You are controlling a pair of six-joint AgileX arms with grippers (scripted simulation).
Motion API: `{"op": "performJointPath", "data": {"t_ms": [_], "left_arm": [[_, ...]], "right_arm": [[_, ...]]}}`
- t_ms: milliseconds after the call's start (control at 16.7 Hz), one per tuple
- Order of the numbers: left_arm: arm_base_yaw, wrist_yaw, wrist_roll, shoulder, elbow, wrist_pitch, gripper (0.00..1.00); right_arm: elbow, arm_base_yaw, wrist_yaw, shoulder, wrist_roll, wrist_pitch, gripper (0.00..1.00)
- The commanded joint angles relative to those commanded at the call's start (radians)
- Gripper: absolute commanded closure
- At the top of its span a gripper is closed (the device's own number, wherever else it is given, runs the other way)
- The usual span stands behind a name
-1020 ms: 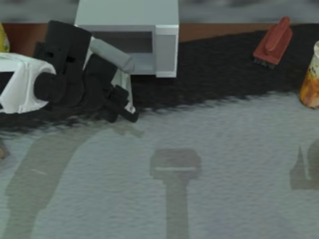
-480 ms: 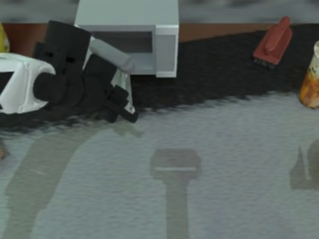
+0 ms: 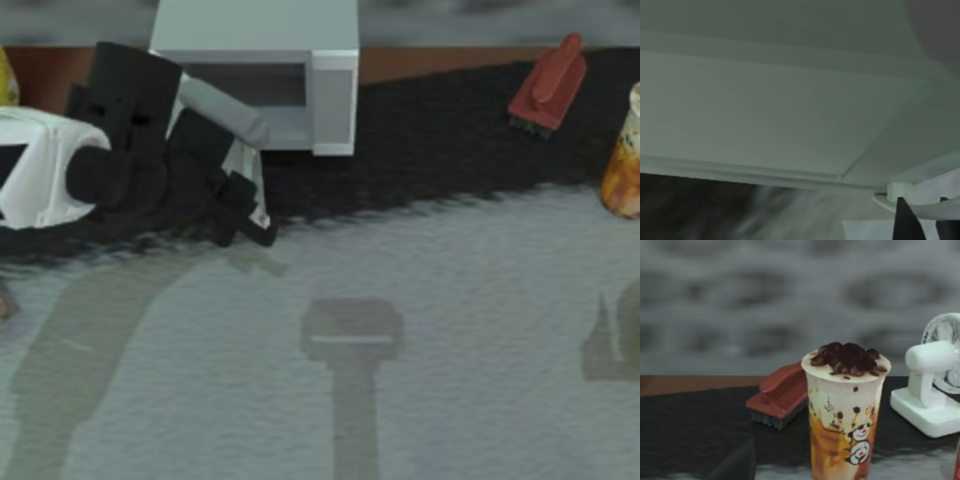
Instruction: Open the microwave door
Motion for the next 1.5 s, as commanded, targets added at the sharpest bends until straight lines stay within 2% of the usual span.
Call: {"op": "performJointPath", "data": {"t_ms": [360, 840, 1500], "left_arm": [[0.000, 0.000, 0.000, 0.000, 0.000, 0.000, 1.00], [0.031, 0.053, 0.069, -0.013, -0.012, -0.019, 1.00], [0.032, 0.054, 0.071, -0.013, -0.012, -0.020, 1.00]], "right_arm": [[0.000, 0.000, 0.000, 0.000, 0.000, 0.000, 0.00], [0.000, 0.000, 0.000, 0.000, 0.000, 0.000, 0.00], [0.000, 0.000, 0.000, 0.000, 0.000, 0.000, 0.00]]}}
